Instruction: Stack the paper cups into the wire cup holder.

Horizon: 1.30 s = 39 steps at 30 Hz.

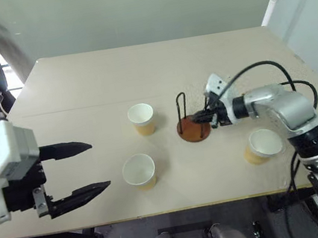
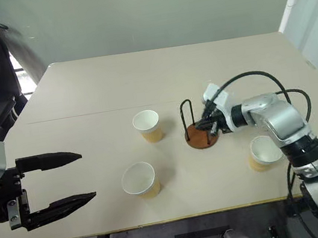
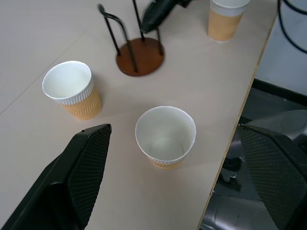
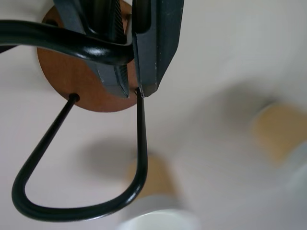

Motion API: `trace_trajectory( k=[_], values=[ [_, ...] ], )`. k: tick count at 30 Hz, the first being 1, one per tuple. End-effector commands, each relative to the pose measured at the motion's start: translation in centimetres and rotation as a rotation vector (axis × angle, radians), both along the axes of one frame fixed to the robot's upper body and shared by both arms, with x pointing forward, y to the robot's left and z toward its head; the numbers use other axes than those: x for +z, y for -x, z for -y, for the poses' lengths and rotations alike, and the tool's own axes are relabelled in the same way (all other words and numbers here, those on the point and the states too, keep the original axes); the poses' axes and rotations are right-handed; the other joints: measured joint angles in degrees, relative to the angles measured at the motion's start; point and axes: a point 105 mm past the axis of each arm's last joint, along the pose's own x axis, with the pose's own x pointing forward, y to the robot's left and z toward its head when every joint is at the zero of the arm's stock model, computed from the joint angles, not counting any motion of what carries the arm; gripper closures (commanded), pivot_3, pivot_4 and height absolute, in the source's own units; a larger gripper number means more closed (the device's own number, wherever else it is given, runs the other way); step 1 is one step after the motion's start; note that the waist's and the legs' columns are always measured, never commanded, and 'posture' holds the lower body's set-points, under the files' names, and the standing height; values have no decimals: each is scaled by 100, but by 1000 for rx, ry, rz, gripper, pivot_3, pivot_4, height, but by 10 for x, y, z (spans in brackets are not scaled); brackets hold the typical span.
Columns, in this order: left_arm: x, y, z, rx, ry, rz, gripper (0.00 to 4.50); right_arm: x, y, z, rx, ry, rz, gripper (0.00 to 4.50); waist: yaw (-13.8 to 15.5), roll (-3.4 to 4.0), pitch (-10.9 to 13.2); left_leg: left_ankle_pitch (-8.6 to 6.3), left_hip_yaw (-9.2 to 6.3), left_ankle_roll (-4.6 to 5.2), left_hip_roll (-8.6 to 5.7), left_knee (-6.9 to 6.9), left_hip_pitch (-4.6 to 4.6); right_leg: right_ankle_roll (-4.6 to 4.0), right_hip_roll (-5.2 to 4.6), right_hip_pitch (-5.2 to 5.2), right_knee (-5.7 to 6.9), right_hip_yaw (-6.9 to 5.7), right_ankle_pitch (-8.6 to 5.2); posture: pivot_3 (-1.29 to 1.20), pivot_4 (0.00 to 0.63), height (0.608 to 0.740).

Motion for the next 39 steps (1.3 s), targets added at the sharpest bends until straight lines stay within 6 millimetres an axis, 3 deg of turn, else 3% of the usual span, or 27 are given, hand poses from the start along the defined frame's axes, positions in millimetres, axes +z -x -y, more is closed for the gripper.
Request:
trace_trajectory(
  k=[1,6,11,17,26,30,35,39],
  values=[
    [8,-1,0,-13,-15,31,0,6,39,-4,290,-5,7,4481,-1,0,0,-1,0,-1,0,0,-1,1,0,0,0,0,-2,0,150,740],
    [10,-3,2,-41,-19,22,0,11,63,-8,430,-74,-21,4481,-30,-1,0,8,3,1,0,2,5,1,1,2,2,3,-1,0,150,740],
    [11,-4,5,-60,-21,18,0,-4,68,-7,450,-40,-10,4481,-34,-1,-1,21,3,9,1,3,8,-3,2,7,2,4,-4,0,150,740],
    [13,-5,6,-78,-26,21,0,-19,62,-10,425,-3,56,4481,-33,-2,-1,24,3,9,2,6,10,-8,2,8,3,5,-5,0,150,740],
    [13,-4,10,-106,-16,14,0,-17,54,-14,413,37,126,4481,-32,-2,-1,24,3,8,2,5,9,-7,2,8,3,4,-3,0,150,740],
    [11,-5,10,-108,-17,11,0,-17,53,-12,413,64,122,3366,-33,-2,-1,23,2,7,2,5,8,-8,2,8,2,4,-3,0,150,740],
    [11,-6,10,-112,-17,12,0,-20,58,0,476,174,128,1565,-32,-1,-1,21,2,7,2,4,5,-7,2,8,1,4,-2,0,150,740],
    [10,-7,8,-113,-16,11,0,-7,54,11,479,232,175,108,-28,-2,-1,19,2,6,2,3,4,-12,2,7,0,4,-5,0,150,740]
  ],
)
